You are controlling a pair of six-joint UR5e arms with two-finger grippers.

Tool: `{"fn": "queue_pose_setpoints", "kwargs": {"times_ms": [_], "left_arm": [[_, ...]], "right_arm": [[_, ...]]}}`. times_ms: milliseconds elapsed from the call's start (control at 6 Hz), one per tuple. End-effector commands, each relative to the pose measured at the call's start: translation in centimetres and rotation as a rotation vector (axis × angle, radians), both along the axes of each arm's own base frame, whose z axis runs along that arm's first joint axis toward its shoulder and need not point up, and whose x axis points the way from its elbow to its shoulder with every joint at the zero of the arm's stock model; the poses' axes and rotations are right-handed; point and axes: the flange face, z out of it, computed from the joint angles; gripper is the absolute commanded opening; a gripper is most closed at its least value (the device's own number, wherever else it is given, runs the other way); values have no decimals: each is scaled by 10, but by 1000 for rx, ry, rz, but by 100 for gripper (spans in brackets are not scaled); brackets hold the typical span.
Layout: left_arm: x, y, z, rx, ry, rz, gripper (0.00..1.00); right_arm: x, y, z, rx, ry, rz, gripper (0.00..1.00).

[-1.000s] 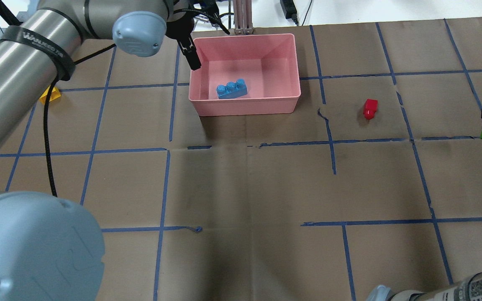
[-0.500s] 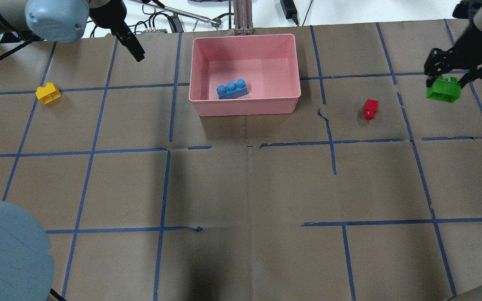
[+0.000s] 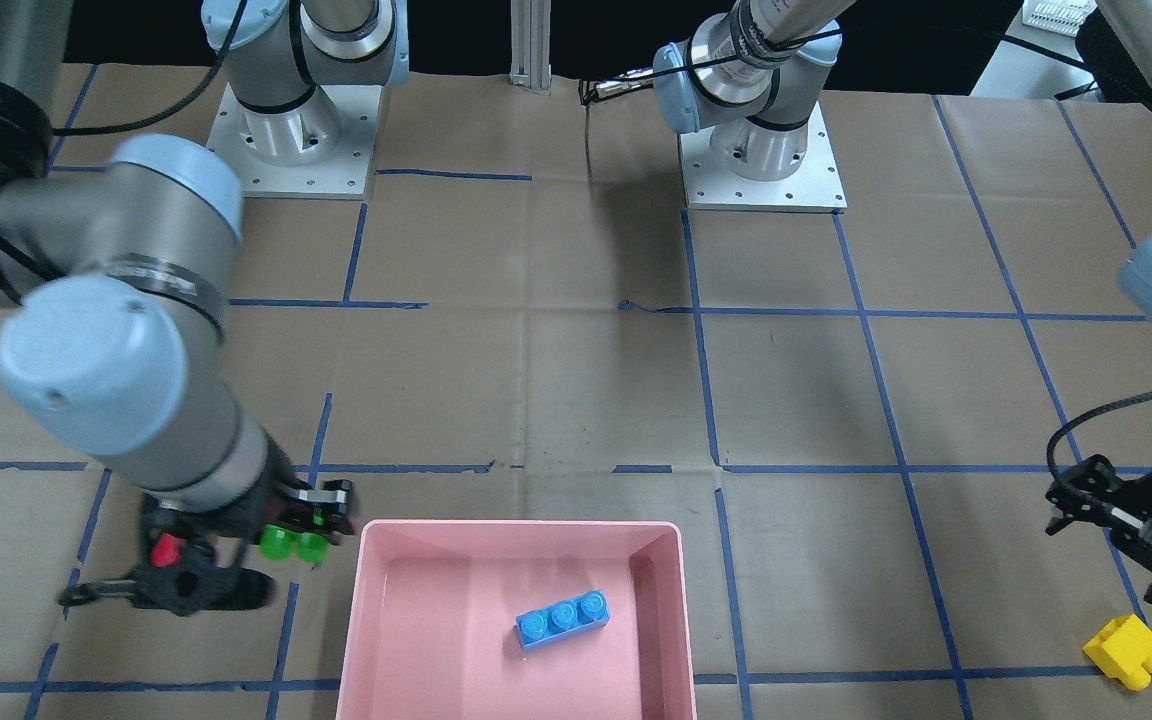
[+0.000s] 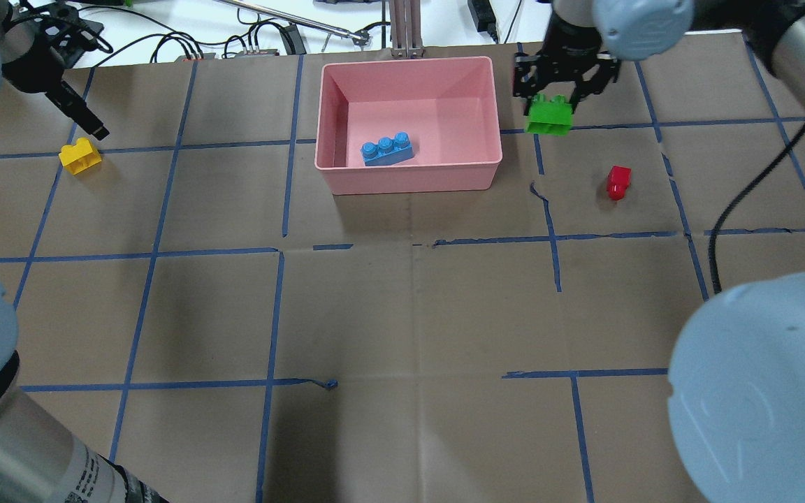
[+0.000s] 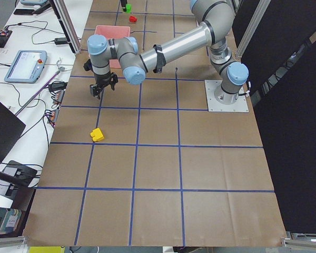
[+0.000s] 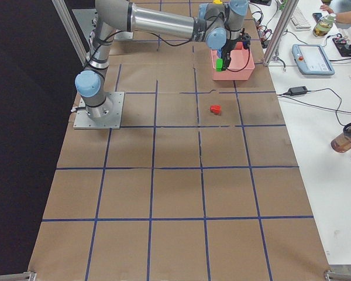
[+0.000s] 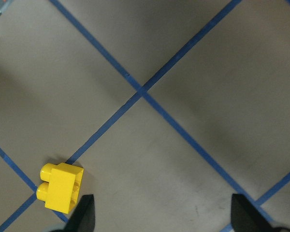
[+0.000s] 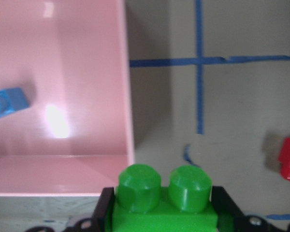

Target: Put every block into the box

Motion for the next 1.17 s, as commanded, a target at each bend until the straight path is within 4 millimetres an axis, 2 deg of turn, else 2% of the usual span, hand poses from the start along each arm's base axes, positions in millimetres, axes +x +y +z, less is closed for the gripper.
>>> {"fn": "queue_pose_setpoints", "kwargs": {"times_ms": [0, 167, 333, 500, 667, 833, 1000], "left_arm": [[71, -10, -68, -37, -39, -159, 99], [97, -11, -93, -54, -58, -183, 99], [100, -11, -103, -39, -62, -206, 98], [104, -19, -110, -52, -78, -262, 98], [108, -32, -121, -65, -91, -277, 98], [108, -33, -136, -50, -79, -282, 98], [109, -35, -139, -52, -79, -282, 98]], "right_arm": [[118, -30, -53, -1, -22, -6, 48], [121, -41, -85, 0, -22, 4, 52], [118, -48, -91, -26, -31, 3, 88], [114, -48, -82, -26, -50, -6, 100], [93, -56, -70, -36, -52, -30, 100], [61, -52, -23, -45, -50, -39, 100], [-2, -48, 28, -47, -30, -21, 100]]}}
